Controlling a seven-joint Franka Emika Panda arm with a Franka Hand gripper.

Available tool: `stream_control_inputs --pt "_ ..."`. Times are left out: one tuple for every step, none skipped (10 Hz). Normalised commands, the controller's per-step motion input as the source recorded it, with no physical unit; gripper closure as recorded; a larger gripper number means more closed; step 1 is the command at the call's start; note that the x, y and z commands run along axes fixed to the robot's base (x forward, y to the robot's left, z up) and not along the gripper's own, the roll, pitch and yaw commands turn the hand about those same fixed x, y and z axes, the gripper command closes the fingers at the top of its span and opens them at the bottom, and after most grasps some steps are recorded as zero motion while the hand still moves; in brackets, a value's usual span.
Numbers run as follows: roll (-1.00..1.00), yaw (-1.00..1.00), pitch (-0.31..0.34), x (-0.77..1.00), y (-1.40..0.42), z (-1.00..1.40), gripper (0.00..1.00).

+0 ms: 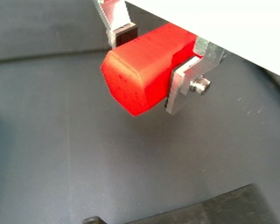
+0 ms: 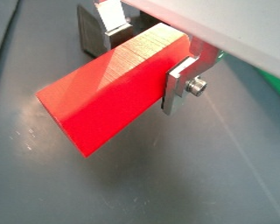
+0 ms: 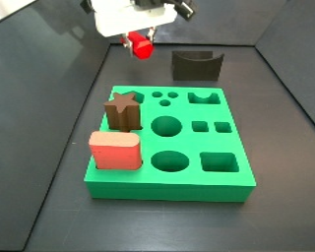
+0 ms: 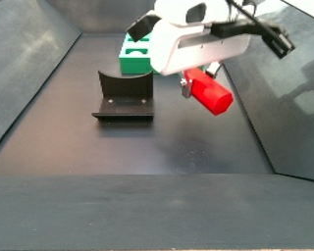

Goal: Pick up the hexagon object. Move up. Place the hexagon object on the fixture. Regrasp the hexagon object. Move to above the board. Insert the hexagon object.
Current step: Place the hexagon object on the fixture.

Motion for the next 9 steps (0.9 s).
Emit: stream_control_inputs --pt "0.00 0.00 0.000 0.00 0.00 1.00 1.00" --pt "0.00 0.00 0.013 -0.01 0.00 1.00 1.00" --pt "0.01 0.00 0.026 -0.01 0.00 1.00 1.00" --pt "0.03 -0.01 0.029 -0.02 0.00 1.00 1.00" --pt "0.05 -0.02 0.033 -0.03 0.01 1.00 1.00" --pt "0.06 -0.02 0.036 -0.03 0.01 1.00 1.00" --pt "0.07 -0.02 0.038 -0.03 0.01 1.00 1.00" --pt "0.08 -0.01 0.044 -0.03 0.01 1.00 1.00" --pt "0.09 0.00 0.052 -0.03 0.01 0.78 1.00"
